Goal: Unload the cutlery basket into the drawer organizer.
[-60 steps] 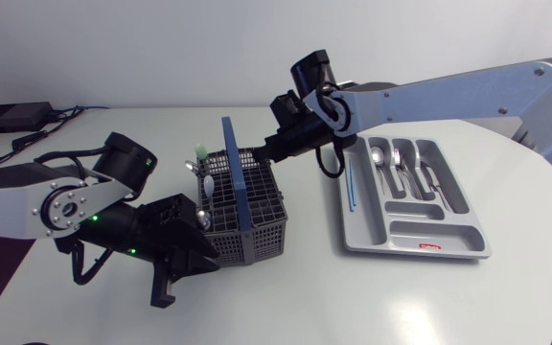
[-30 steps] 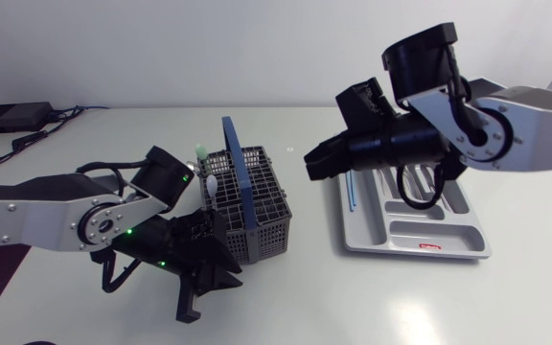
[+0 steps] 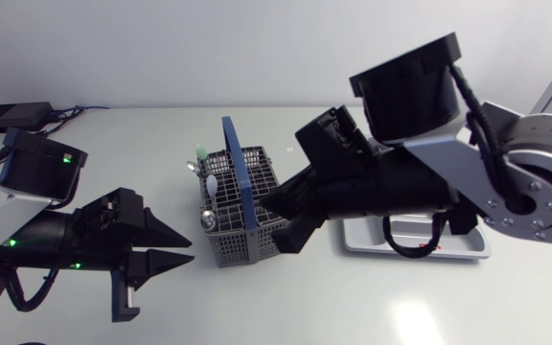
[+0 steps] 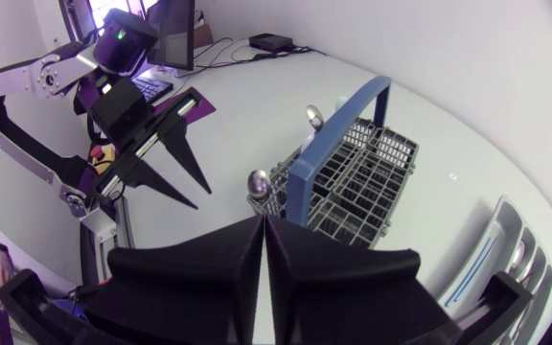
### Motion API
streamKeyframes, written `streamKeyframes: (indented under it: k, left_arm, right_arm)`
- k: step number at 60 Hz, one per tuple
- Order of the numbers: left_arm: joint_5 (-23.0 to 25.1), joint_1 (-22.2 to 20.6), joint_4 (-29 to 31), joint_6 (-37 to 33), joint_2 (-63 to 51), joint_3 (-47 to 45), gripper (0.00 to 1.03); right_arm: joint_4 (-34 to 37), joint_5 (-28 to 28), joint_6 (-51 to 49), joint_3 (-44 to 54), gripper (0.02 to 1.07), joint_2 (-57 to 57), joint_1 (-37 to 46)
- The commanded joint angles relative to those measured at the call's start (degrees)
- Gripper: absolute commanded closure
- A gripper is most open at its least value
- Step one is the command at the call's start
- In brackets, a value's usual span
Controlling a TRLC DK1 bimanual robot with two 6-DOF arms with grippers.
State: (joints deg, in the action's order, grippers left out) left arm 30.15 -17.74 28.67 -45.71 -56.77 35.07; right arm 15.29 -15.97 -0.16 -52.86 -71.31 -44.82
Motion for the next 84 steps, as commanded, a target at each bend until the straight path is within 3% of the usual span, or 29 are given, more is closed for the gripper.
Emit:
streamKeyframes:
  k: [1,15,29,40,52,84]
  left_arm:
    - [0.61,2.97,0.60,-2.01,0.79,-2.20,0.72]
    - [1.75,10.00,-2.83,-2.10,0.52,-2.99,0.71]
    - [1.75,15.54,-10.74,3.53,-1.41,-2.46,0.71]
    - [1.75,16.68,-12.58,4.49,-2.11,-2.64,0.71]
    - [1.75,17.39,-15.04,5.28,-3.43,-2.73,0.71]
    - [1.75,16.86,-20.84,6.08,-12.48,0.17,0.71]
  right_arm:
    - [0.97,1.03,0.43,-0.22,0.97,-2.78,-1.94]
    - [-0.17,2.52,-0.80,-1.98,0.97,-8.58,-5.72]
    - [-4.57,8.32,-1.51,-4.62,0.97,-13.51,-8.27]
    - [-8.79,17.46,-5.20,-5.15,0.97,-17.72,-11.70]
    - [-9.40,22.82,-7.92,-3.83,0.97,-19.04,-11.52]
    - [-9.40,24.14,-11.96,0.48,0.97,-15.26,-0.27]
